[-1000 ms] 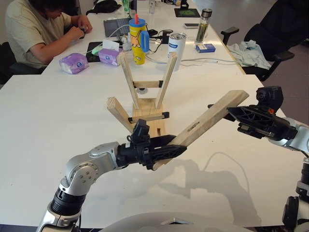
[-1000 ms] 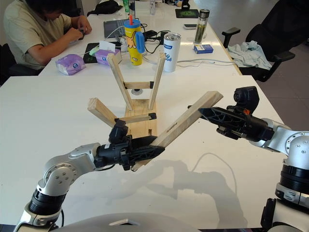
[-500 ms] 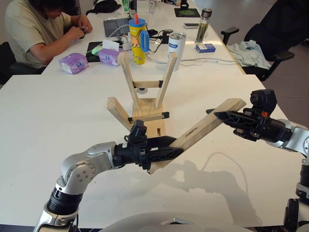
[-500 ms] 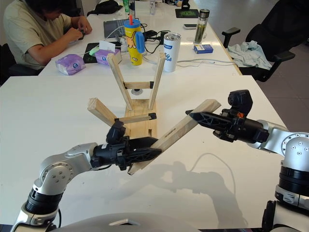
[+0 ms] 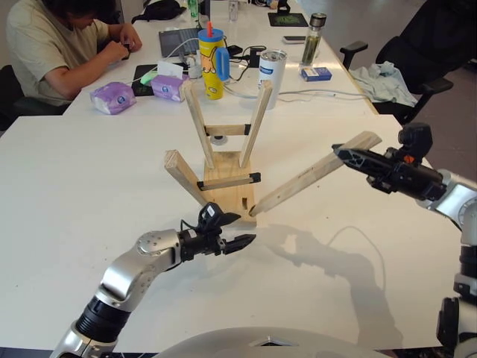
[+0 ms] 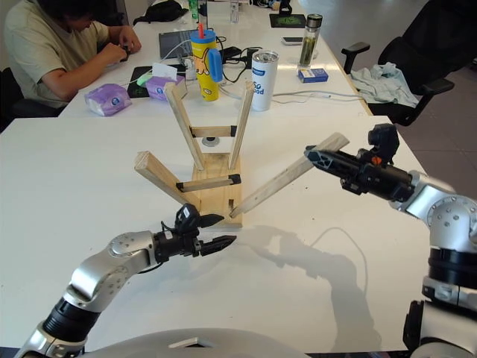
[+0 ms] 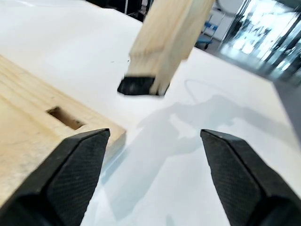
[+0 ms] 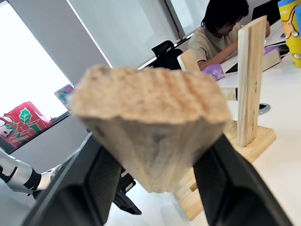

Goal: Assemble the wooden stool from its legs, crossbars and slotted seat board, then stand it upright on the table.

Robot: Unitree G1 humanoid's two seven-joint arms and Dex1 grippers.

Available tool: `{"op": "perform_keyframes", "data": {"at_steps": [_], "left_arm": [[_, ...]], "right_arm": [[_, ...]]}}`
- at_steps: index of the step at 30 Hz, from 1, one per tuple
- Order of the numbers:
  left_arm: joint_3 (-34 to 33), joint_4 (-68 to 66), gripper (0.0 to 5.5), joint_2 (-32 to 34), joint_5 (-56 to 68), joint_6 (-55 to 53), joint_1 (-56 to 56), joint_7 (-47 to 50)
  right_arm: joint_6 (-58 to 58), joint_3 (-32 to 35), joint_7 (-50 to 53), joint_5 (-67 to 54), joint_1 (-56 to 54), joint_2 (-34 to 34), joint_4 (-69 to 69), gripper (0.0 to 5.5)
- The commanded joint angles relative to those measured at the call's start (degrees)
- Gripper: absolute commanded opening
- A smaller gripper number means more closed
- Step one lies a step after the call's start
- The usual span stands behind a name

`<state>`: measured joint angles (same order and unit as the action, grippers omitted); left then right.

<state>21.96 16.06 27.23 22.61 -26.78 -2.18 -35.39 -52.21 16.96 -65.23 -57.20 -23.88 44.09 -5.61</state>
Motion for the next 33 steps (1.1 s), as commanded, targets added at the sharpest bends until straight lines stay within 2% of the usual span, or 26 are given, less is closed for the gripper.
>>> {"op": "perform_keyframes", "data": {"at_steps": [1,5,9,15,22,28,33], "left_arm": [[2.7,-4.0,3.58,-0.7,-7.4,4.1,-1.1,0.5],[6.2,-6.1,3.58,1.9,-12.3,2.7,-1.5,-2.8],[6.8,-8.4,3.58,3.1,-14.7,1.5,-1.8,-4.3],[7.6,-11.7,3.58,5.0,-17.5,0.4,-2.0,-6.6],[8.4,-12.2,3.58,3.8,-17.5,0.1,-1.5,-6.9],[8.6,-12.8,3.58,2.7,-17.9,0.2,-1.7,-6.2],[8.4,-13.1,3.58,2.1,-17.9,0.3,-1.7,-5.7]], "right_arm": [[6.6,-6.6,-6.3,7.3,-7.8,-1.2,-6.2,2.09],[14.4,-12.9,-12.0,15.2,-13.2,-3.6,-13.2,2.09],[20.9,-16.4,-15.5,21.4,-16.1,-5.9,-19.4,2.09],[28.7,-19.9,-19.3,29.1,-18.4,-6.2,-23.6,2.07],[34.3,-24.9,-25.4,35.3,-27.6,-6.9,-28.3,2.07],[36.5,-32.4,-27.2,36.1,-31.0,-5.5,-26.3,2.07],[37.5,-34.1,-26.8,37.2,-25.7,-5.8,-18.4,2.07]]}}
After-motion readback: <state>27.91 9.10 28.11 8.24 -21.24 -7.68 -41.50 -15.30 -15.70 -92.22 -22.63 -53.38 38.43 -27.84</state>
